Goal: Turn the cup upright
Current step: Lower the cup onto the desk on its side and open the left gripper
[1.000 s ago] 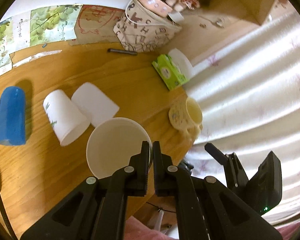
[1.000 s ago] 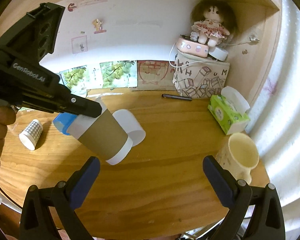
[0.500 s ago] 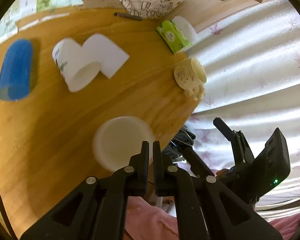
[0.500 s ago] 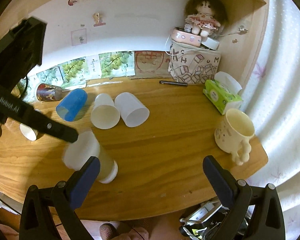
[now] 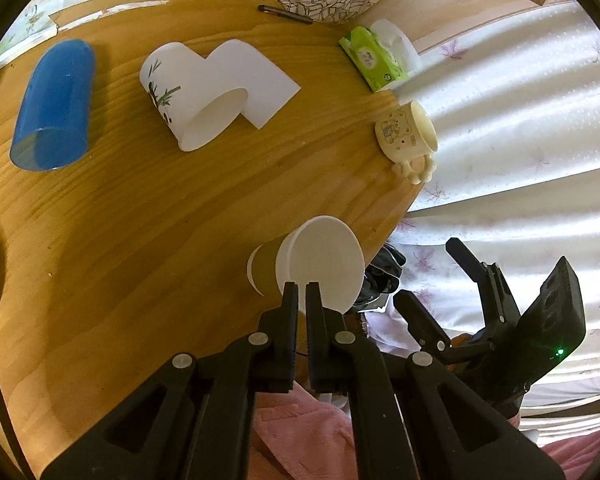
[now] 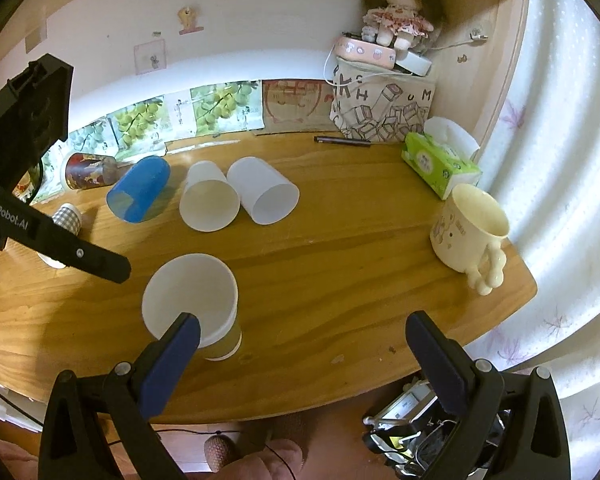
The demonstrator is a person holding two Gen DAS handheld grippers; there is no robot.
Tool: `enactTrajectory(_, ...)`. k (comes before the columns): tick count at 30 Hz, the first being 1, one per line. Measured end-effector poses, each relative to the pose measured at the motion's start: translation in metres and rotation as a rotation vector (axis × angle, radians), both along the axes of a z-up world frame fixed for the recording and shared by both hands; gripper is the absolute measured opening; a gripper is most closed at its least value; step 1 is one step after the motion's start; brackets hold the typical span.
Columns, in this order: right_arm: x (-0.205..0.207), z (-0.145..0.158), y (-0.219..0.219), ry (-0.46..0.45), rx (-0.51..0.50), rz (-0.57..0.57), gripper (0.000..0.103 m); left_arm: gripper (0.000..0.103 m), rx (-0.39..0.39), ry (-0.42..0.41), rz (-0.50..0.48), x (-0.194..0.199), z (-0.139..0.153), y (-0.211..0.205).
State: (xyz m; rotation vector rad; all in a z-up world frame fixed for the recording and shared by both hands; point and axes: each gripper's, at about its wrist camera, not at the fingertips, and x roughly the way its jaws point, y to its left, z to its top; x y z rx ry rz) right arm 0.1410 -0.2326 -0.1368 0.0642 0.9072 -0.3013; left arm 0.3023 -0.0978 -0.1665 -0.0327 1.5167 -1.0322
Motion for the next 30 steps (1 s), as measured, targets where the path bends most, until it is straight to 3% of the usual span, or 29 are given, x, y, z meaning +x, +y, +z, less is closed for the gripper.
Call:
enactTrajectory(19, -0.001, -0.010, 0.002, 0.020, 0.012, 0.018, 0.103, 0.004, 0.018, -0.070, -0.061, -0.010, 0.008, -0.010)
enactTrajectory(23, -0.003, -0.012, -0.002, 0.023, 0.019, 0.013, 0.103, 0.016, -0.001, -0.133, -0.133, -0.021, 0.018, -0.022)
enactTrajectory(30, -0.003, -0.013, -0.007, 0.029, 0.019, -0.002, 0.103, 0.017, 0.044, -0.153, -0.184, -0.026, 0.007, -0.043)
